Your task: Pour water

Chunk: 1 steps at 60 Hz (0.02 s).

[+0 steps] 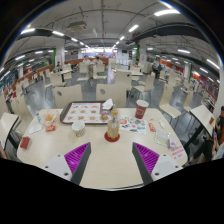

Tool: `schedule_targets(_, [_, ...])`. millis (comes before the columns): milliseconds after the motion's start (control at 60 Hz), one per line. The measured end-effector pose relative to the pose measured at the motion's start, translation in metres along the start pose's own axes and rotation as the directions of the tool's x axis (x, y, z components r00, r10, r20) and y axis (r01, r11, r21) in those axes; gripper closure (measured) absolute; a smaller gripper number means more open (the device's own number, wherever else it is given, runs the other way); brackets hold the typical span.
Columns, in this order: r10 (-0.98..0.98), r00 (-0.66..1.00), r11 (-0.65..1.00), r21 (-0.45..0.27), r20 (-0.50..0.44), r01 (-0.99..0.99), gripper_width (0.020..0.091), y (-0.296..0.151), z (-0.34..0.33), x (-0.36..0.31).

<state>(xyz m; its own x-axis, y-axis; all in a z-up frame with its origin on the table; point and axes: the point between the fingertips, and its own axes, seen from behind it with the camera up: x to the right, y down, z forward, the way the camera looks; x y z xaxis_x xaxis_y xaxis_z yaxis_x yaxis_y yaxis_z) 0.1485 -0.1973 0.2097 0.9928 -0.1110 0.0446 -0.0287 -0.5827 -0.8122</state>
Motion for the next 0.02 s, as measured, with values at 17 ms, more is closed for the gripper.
schedule_targets(17, [-0.002, 1.0, 1.0, 0.0, 0.0, 0.002, 0.0258, -0.0001, -0.0005, -0.0007])
